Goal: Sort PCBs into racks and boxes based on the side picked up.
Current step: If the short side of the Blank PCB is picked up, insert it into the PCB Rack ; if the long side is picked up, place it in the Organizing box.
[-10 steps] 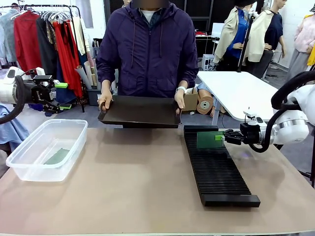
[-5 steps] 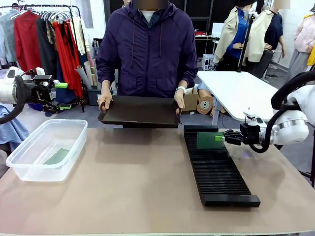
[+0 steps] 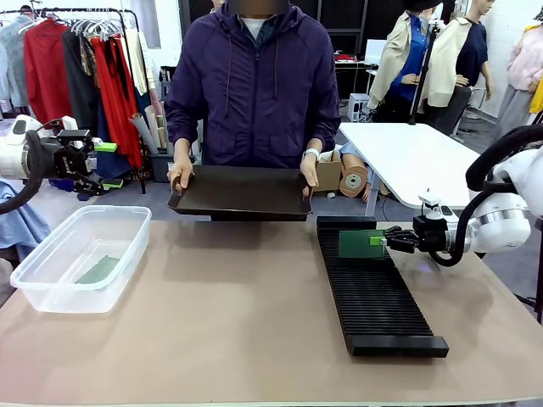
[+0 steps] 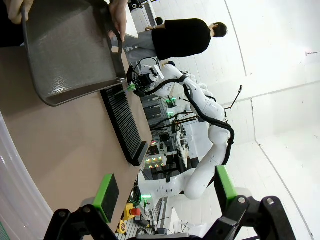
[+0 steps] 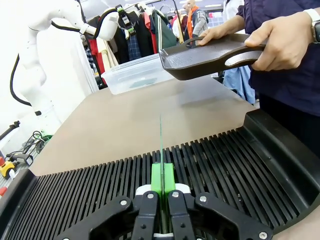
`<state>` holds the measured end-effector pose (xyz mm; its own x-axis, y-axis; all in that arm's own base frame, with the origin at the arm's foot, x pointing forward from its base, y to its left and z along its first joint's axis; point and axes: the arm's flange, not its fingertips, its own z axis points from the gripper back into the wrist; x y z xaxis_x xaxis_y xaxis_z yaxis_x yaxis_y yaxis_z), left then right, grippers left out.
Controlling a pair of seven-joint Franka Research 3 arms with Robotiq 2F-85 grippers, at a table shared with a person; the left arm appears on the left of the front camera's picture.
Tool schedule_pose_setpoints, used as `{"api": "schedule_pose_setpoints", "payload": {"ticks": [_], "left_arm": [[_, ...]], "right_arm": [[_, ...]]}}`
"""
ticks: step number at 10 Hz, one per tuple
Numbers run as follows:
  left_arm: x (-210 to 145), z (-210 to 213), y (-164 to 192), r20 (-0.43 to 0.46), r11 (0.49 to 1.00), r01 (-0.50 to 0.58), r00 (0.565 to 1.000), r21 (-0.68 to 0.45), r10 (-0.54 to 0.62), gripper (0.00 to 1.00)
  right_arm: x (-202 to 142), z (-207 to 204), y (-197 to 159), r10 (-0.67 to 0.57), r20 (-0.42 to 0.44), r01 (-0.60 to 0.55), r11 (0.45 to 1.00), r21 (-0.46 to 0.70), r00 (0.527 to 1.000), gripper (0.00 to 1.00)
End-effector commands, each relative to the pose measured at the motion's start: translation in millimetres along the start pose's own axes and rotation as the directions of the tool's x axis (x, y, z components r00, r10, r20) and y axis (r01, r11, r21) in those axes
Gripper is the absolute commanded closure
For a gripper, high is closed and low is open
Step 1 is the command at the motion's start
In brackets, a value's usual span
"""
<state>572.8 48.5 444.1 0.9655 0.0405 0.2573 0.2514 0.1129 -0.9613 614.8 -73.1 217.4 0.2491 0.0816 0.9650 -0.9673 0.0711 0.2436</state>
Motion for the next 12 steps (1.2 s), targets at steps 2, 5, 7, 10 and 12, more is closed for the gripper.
{"api": "schedule_pose_setpoints", "payload": {"ticks": [2,5,7,10,12], "left_arm": [[-1.5,1.1,-2.3,0.0,1.0,0.0,1.0,0.009,0.0,0.0],[-1.5,1.1,-2.3,0.0,1.0,0.0,1.0,0.009,0.0,0.0],[-1.5,1.1,-2.3,0.0,1.0,0.0,1.0,0.009,0.0,0.0],[-1.5,1.1,-2.3,0.0,1.0,0.0,1.0,0.009,0.0,0.0],[-1.5,1.1,-2.3,0.0,1.0,0.0,1.0,0.009,0.0,0.0]], "right_arm": [[-1.8,-4.7,-0.3,0.02,0.002,-0.02,1.0,-0.003,1.0,1.0],[-12.3,-7.0,0.5,0.015,-0.03,-0.016,0.999,-0.031,0.999,1.0],[-14.0,-8.3,4.5,0.03,-0.035,-0.032,0.998,-0.054,0.999,1.0],[-20.5,-7.4,8.5,0.039,-0.029,-0.041,0.997,-0.071,0.999,1.0],[-18.8,-4.1,8.9,0.034,-0.002,-0.034,0.997,-0.068,0.999,0.98]]}}
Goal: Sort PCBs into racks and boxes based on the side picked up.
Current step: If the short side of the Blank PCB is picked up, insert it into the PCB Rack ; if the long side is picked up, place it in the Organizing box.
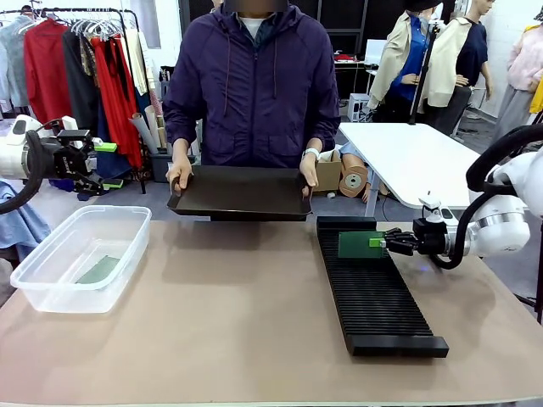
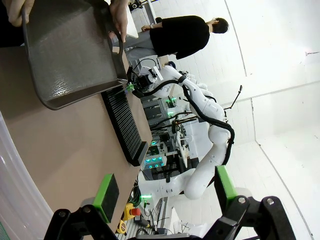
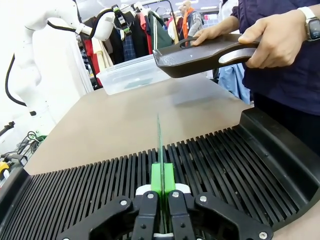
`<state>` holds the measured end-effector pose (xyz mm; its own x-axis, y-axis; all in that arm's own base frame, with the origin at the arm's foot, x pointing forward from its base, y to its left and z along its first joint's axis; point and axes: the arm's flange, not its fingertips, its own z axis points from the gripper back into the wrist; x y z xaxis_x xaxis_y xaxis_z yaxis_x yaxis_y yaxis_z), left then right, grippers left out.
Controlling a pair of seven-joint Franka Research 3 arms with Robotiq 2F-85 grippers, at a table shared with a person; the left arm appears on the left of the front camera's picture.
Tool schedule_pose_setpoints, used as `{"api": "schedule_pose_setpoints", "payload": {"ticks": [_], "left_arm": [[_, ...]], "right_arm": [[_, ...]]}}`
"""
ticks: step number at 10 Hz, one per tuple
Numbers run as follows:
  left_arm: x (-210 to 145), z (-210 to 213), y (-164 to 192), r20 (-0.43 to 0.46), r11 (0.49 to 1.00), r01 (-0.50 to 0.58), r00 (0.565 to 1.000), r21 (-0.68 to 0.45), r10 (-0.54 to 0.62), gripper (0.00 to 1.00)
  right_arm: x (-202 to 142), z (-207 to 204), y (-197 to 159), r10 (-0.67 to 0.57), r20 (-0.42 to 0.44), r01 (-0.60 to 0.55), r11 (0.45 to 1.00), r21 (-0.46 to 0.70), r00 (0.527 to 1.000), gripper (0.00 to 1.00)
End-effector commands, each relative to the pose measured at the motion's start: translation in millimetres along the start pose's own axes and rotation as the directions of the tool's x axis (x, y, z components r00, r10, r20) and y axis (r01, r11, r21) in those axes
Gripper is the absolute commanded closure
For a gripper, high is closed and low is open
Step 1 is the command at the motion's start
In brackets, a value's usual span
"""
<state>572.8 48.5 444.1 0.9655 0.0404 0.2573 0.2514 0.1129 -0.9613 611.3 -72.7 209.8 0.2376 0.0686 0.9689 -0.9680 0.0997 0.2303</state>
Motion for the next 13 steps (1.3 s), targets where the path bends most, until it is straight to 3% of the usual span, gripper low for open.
{"api": "schedule_pose_setpoints", "payload": {"ticks": [1,5,6,13], "left_arm": [[-1.5,1.1,-2.3,0.0,1.0,0.0,1.0,0.009,0.0,0.0],[-1.5,1.1,-2.3,0.0,1.0,0.0,1.0,0.009,0.0,0.0],[-1.5,1.1,-2.3,0.0,1.0,0.0,1.0,0.009,0.0,0.0],[-1.5,1.1,-2.3,0.0,1.0,0.0,1.0,0.009,0.0,0.0]], "right_arm": [[-4.7,-1.5,9.3,0.032,0.002,-0.031,0.999,-0.044,0.999,0.83],[7.0,-3.4,9.2,0.051,0.03,-0.049,0.998,-0.049,0.998,0.04],[9.5,-2.9,8.9,0.053,0.033,-0.052,0.997,-0.052,0.998,0.0],[14.7,-5.1,6.4,0.05,-0.023,-0.051,0.998,-0.02,0.998,0.0]]}}
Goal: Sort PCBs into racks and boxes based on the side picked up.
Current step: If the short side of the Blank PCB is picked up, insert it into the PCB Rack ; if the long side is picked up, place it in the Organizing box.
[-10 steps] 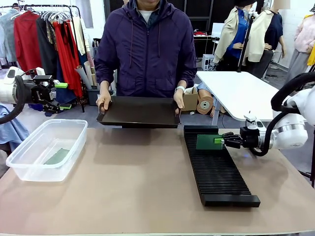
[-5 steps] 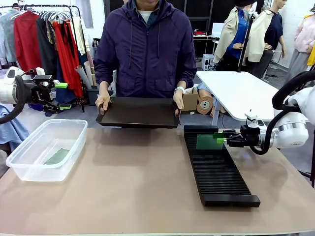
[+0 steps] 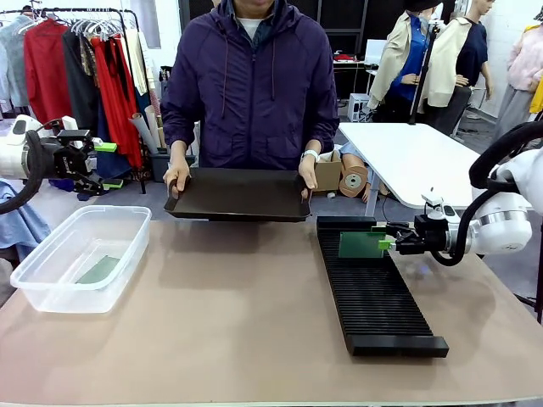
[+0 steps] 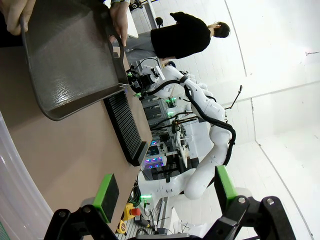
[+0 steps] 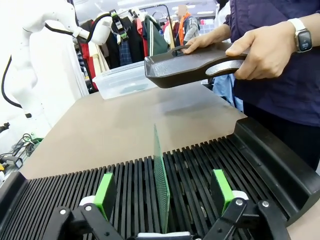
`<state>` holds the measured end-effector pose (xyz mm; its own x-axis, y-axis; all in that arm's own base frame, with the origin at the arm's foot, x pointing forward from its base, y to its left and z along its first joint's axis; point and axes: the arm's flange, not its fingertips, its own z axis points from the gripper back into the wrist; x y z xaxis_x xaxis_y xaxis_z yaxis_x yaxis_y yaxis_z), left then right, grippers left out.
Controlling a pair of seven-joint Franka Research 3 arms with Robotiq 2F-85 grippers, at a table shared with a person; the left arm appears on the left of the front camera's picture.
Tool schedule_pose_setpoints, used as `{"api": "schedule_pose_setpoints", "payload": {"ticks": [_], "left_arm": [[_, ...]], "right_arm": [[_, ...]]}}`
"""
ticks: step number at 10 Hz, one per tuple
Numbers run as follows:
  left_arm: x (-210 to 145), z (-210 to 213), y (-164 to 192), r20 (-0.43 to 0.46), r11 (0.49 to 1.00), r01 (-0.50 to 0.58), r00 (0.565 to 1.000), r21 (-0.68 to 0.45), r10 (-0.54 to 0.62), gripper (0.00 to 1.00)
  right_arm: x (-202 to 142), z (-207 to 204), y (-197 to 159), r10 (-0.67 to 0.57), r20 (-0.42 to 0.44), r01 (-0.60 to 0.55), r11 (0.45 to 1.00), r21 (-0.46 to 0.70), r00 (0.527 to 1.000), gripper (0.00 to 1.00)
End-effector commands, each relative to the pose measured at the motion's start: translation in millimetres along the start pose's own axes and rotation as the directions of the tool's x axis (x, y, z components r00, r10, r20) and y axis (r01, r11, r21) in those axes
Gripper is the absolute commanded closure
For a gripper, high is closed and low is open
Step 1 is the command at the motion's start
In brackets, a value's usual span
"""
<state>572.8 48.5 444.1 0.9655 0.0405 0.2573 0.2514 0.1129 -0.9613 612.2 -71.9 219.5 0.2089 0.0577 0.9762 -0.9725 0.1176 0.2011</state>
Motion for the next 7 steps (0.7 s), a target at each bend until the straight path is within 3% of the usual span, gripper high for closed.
{"api": "schedule_pose_setpoints", "payload": {"ticks": [1,7], "left_arm": [[-1.5,1.1,-2.3,0.0,1.0,0.0,1.0,0.009,0.0,0.0],[-1.5,1.1,-2.3,0.0,1.0,0.0,1.0,0.009,0.0,0.0]], "right_arm": [[0.3,1.6,-0.2,0.0,0.006,0.0,1.0,-0.005,1.0,0.0],[0.3,1.6,-0.2,0.0,0.006,0.0,1.0,-0.005,1.0,0.0]]}}
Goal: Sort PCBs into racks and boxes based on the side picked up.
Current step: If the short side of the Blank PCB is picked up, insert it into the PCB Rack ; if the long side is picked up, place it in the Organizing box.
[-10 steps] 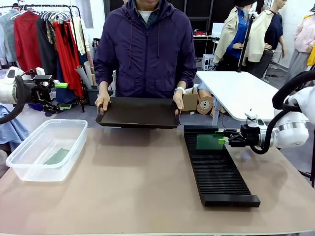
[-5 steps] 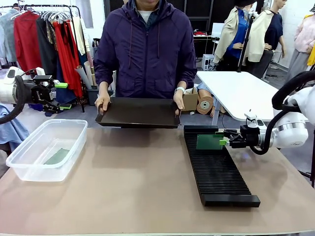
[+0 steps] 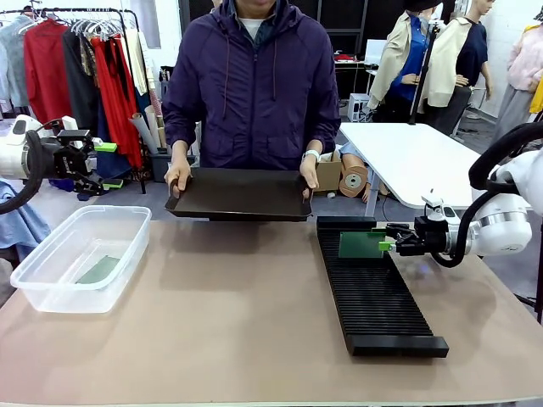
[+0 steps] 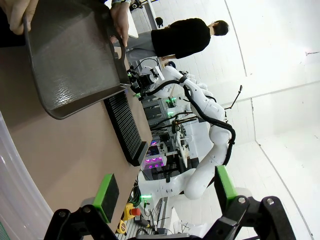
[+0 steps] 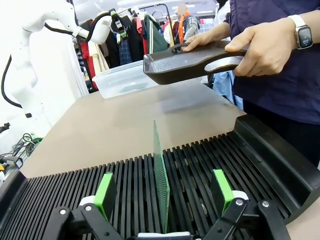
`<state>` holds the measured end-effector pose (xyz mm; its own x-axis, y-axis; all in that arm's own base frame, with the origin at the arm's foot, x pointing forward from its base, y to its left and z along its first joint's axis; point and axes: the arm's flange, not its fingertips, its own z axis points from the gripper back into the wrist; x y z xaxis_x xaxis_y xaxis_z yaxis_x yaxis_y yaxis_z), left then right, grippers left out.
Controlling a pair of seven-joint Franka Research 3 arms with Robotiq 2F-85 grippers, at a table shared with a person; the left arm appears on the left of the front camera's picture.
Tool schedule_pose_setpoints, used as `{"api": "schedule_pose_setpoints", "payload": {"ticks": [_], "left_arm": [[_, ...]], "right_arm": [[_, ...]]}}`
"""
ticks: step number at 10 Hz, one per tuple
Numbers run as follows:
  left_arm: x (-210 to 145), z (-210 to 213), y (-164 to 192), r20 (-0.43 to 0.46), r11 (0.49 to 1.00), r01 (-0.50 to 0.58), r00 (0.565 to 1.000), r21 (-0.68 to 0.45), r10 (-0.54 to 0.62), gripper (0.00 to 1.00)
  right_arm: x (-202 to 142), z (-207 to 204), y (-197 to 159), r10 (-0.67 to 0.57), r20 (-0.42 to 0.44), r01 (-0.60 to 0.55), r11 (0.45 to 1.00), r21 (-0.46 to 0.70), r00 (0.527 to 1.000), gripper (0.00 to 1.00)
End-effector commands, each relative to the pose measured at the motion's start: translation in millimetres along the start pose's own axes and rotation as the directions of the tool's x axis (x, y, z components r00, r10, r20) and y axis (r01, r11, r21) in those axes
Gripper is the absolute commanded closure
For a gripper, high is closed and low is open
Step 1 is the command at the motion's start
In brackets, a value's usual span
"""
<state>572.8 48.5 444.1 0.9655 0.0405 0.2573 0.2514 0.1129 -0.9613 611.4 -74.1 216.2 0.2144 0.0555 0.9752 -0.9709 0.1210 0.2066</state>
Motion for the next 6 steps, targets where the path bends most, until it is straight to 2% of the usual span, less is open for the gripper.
{"api": "schedule_pose_setpoints", "payload": {"ticks": [1,6], "left_arm": [[-1.5,1.1,-2.3,0.0,1.0,0.0,1.0,0.009,0.0,0.0],[-1.5,1.1,-2.3,0.0,1.0,0.0,1.0,0.009,0.0,0.0]], "right_arm": [[3.8,-0.4,-0.1,0.006,0.004,-0.006,1.0,-0.002,1.0,0.0],[3.8,-0.4,-0.1,0.006,0.004,-0.006,1.0,-0.002,1.0,0.0]]}}
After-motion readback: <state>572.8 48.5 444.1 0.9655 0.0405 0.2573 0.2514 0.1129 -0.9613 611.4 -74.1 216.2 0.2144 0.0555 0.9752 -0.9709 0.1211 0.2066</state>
